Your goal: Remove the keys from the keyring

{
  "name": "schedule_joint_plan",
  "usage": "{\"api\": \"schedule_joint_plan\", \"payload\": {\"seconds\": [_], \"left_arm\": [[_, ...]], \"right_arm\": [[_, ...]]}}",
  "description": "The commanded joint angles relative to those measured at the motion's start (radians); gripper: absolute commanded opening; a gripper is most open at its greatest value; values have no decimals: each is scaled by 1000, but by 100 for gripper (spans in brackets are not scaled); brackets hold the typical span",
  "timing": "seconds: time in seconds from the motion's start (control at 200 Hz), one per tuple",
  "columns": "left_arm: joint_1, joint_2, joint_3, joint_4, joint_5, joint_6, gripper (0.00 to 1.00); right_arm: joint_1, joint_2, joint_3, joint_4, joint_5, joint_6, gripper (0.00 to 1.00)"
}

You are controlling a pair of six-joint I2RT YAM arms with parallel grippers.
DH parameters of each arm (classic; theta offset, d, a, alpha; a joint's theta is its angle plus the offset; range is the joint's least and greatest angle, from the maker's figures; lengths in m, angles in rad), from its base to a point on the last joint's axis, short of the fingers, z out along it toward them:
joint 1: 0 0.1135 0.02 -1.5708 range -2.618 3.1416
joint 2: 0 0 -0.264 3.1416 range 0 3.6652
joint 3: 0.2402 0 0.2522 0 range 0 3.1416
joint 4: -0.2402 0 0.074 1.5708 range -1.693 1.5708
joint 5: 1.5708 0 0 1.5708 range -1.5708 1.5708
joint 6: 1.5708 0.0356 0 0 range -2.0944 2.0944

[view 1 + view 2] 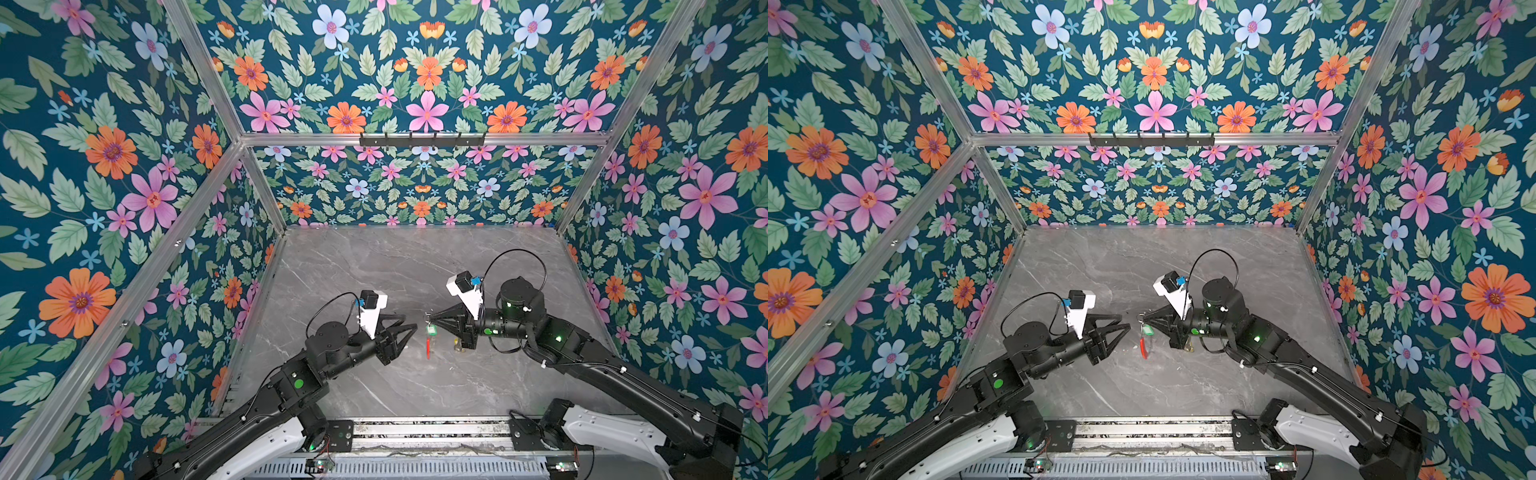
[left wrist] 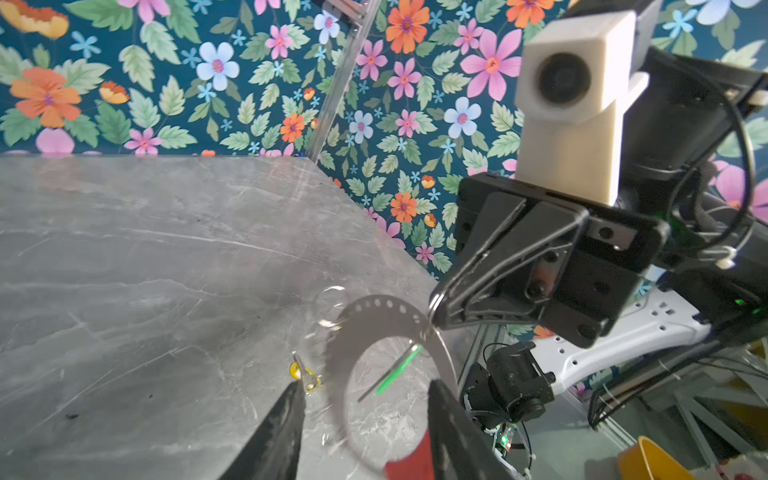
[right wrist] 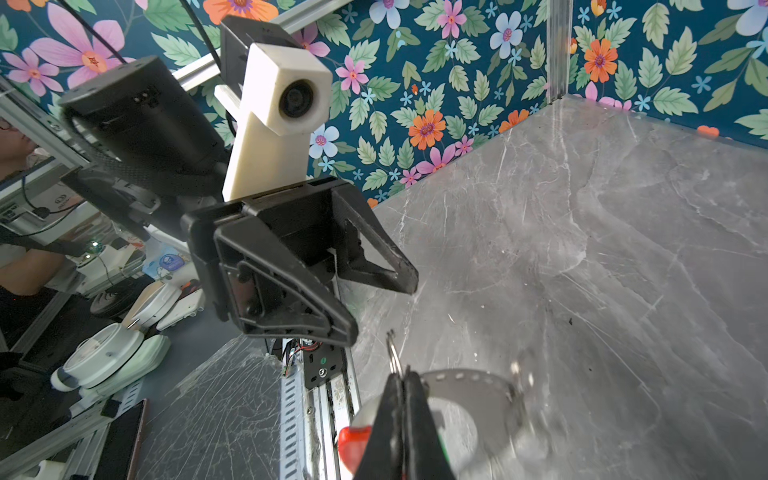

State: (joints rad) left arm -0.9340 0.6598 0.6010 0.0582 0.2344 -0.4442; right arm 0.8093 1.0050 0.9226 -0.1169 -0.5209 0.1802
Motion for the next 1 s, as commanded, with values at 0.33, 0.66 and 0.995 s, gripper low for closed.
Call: {"api": "schedule_joint_plan", "payload": {"seconds": [0.33, 0.66, 0.995], "left_arm": [[1, 53, 28, 173, 248, 86, 48], [1, 60, 39, 179, 274, 83, 27], [1, 72, 27, 225, 280, 68, 2]], "right_arm": [[1, -37, -8, 34, -190, 61, 0], [1, -30, 8, 32, -178, 77, 0], [4, -16, 20, 29, -128, 96, 0]]}}
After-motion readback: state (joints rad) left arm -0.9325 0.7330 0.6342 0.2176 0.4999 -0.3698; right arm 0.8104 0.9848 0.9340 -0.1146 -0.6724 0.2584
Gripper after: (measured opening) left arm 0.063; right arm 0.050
